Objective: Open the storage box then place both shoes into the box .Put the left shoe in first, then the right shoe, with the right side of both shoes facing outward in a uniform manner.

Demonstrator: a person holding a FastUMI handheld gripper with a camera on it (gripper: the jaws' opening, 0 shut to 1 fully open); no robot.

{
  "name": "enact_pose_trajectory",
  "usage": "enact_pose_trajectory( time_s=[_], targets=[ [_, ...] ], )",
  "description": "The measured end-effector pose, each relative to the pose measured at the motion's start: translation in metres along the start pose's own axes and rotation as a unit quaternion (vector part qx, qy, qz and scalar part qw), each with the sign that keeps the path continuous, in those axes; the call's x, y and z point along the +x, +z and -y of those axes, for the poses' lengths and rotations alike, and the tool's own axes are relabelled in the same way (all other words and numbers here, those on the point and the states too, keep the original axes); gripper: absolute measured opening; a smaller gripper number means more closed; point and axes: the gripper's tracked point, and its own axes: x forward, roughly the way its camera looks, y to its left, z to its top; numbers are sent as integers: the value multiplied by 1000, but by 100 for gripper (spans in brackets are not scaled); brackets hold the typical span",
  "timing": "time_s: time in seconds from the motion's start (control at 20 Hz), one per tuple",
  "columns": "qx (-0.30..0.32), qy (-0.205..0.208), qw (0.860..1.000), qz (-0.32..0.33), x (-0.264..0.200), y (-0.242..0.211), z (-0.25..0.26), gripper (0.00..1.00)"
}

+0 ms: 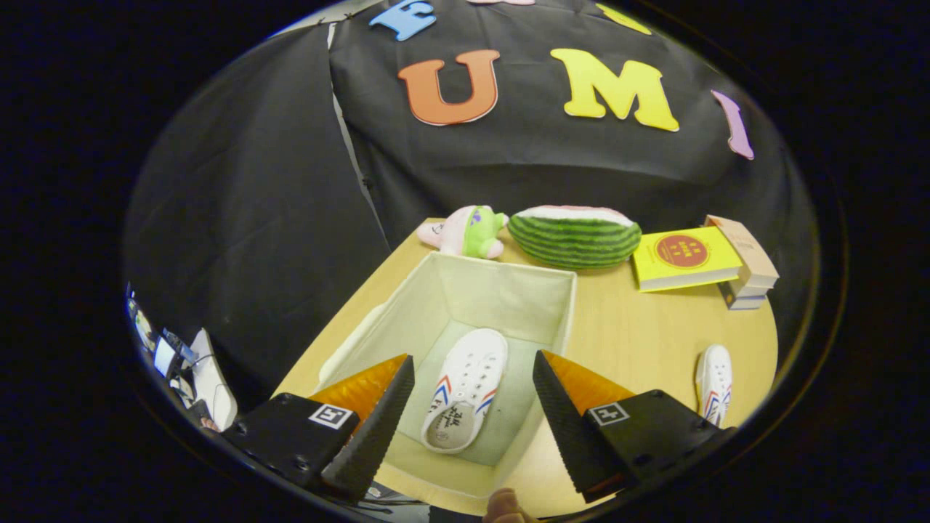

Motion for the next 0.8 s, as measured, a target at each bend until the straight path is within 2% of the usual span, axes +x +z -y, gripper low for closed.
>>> enact_pose_trajectory(
  time_s=[0.25, 0.45, 0.8],
  targets=[
    [4, -35, 999, -27, -35, -18, 79, 100],
    [46, -65, 995, -52, -56, -40, 157, 100],
    [96, -122, 984, -86, -64, -82, 281, 100]
  ],
)
